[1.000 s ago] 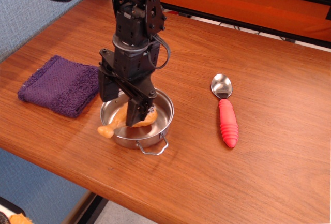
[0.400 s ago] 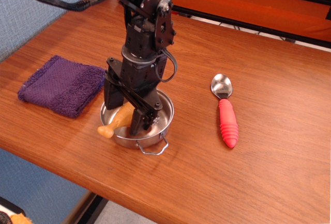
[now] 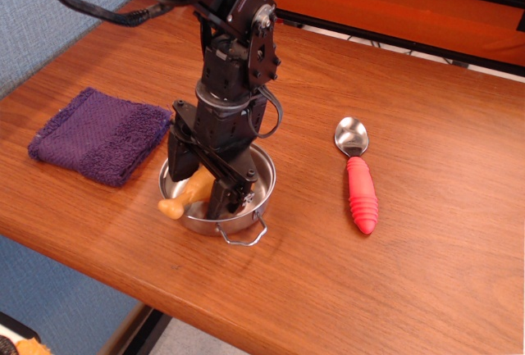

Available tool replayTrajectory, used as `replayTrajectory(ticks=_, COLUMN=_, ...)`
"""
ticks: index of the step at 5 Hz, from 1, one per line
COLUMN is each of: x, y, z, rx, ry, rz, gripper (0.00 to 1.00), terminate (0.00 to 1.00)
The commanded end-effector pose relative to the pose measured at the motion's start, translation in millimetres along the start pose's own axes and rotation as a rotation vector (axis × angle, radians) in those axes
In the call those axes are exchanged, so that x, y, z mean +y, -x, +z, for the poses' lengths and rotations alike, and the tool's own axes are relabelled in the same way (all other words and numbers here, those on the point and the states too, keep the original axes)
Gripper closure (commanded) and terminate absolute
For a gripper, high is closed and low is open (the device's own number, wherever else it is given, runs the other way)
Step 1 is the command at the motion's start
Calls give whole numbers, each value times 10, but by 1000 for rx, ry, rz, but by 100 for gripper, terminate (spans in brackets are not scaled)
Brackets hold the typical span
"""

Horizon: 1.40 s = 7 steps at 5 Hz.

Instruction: Remove the leg piece from the pan and place it on the table

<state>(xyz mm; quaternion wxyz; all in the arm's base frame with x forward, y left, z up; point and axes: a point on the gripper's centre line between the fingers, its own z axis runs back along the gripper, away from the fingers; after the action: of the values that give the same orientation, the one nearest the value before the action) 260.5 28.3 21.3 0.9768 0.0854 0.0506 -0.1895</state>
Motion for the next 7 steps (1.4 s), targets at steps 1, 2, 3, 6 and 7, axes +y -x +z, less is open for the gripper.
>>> replayTrajectory(ticks=1, x=99, y=5, z=73, rx=-25, ry=-7, rz=12, gripper=0, terminate=0)
replayTrajectory(ticks=2, x=100, y=19, z=102, rx=-33, ry=-13, rz=12, gripper=100, terminate=0)
replayTrajectory(ticks=3, x=113, y=29, z=127, rx=-43, ry=-5, rz=14, gripper=100, terminate=0)
replayTrajectory(ticks=6, x=230, y=61, z=558, rx=-111, ry=-91, rz=65, gripper=100, terminate=0)
replayTrajectory(ticks=7, x=131, y=65, z=676, rx=-142, ry=-111, rz=30, gripper=100, terminate=0)
